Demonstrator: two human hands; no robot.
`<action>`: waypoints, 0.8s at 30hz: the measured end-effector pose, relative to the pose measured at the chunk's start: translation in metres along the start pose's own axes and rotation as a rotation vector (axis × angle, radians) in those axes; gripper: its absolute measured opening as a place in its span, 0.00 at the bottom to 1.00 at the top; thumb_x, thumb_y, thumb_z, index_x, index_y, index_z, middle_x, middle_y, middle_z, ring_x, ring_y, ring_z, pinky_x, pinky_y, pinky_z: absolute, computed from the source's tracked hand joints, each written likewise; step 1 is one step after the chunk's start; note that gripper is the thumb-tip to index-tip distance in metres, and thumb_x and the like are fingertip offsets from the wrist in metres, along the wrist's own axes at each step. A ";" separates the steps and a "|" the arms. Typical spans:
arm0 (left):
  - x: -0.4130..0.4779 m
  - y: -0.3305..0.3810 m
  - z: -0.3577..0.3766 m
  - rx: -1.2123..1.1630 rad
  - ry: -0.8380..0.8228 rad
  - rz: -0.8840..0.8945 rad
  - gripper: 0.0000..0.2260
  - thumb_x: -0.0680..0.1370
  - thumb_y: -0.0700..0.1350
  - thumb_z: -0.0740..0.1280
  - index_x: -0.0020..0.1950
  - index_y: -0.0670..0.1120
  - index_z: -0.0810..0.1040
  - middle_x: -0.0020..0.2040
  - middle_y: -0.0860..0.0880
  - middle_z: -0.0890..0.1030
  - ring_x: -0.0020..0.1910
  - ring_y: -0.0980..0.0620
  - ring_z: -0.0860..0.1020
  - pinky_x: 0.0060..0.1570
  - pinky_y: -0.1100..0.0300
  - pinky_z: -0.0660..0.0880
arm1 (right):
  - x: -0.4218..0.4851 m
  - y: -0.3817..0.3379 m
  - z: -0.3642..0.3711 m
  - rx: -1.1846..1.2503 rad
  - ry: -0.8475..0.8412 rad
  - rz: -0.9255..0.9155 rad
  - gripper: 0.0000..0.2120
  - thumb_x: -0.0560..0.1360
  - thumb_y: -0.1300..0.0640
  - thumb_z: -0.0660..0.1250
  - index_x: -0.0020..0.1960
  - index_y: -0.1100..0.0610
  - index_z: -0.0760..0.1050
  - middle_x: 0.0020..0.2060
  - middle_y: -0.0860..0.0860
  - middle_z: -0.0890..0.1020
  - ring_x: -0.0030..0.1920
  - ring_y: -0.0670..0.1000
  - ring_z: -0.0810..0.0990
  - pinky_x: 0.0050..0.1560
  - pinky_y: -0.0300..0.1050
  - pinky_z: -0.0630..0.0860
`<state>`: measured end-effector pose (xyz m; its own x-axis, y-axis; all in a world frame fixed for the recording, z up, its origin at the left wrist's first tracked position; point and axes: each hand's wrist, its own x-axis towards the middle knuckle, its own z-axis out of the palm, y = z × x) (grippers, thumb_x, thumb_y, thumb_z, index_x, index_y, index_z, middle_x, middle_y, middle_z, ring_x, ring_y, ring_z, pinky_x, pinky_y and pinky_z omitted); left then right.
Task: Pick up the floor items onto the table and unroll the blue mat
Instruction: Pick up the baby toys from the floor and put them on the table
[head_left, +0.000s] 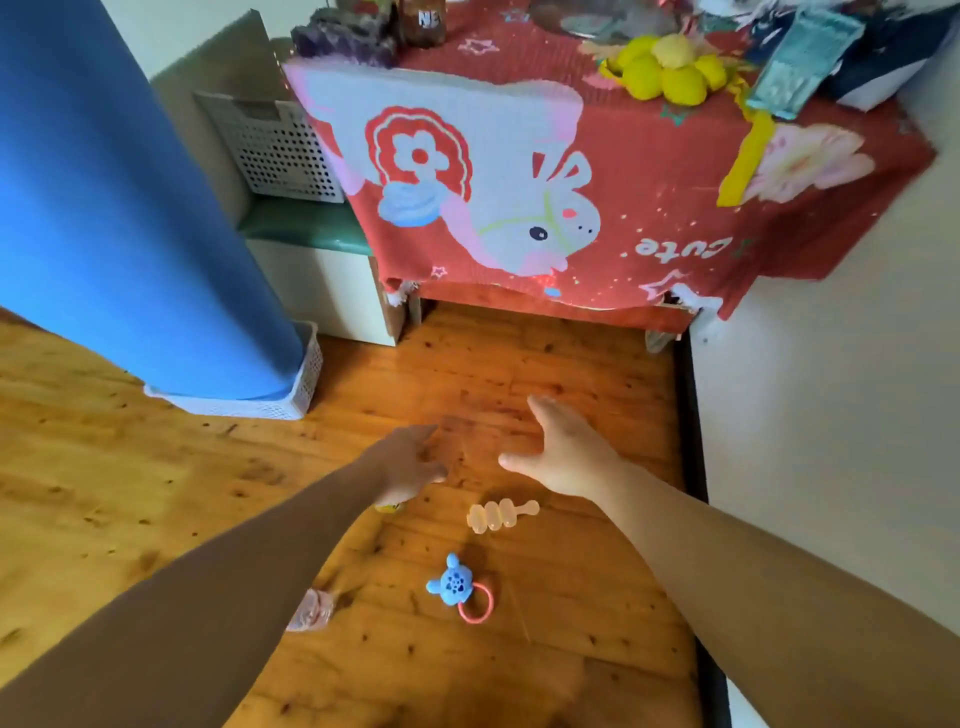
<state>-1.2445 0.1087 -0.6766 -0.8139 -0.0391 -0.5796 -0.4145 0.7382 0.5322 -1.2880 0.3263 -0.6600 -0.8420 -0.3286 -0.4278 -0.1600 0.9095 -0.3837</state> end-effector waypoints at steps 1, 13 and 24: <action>0.013 -0.016 0.017 -0.006 -0.007 -0.020 0.34 0.73 0.51 0.69 0.75 0.53 0.57 0.74 0.47 0.63 0.68 0.46 0.68 0.55 0.62 0.66 | 0.011 0.008 0.021 0.000 -0.012 0.004 0.45 0.70 0.32 0.63 0.77 0.48 0.45 0.78 0.49 0.50 0.77 0.54 0.50 0.72 0.54 0.57; 0.171 -0.187 0.219 -0.034 -0.095 -0.145 0.39 0.71 0.54 0.71 0.76 0.55 0.52 0.75 0.45 0.61 0.68 0.46 0.68 0.54 0.62 0.68 | 0.154 0.122 0.261 -0.060 -0.127 0.057 0.46 0.69 0.35 0.67 0.77 0.50 0.46 0.78 0.50 0.49 0.77 0.55 0.50 0.72 0.58 0.55; 0.223 -0.255 0.340 0.020 -0.107 -0.094 0.49 0.66 0.59 0.73 0.76 0.54 0.44 0.78 0.47 0.46 0.76 0.43 0.49 0.73 0.47 0.57 | 0.236 0.175 0.387 -0.265 -0.153 -0.088 0.48 0.71 0.43 0.70 0.77 0.54 0.42 0.78 0.53 0.46 0.77 0.55 0.45 0.76 0.51 0.47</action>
<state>-1.1820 0.1410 -1.1515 -0.7232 -0.0373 -0.6896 -0.4779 0.7478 0.4608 -1.3157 0.3097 -1.1449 -0.7350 -0.4250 -0.5283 -0.3744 0.9040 -0.2064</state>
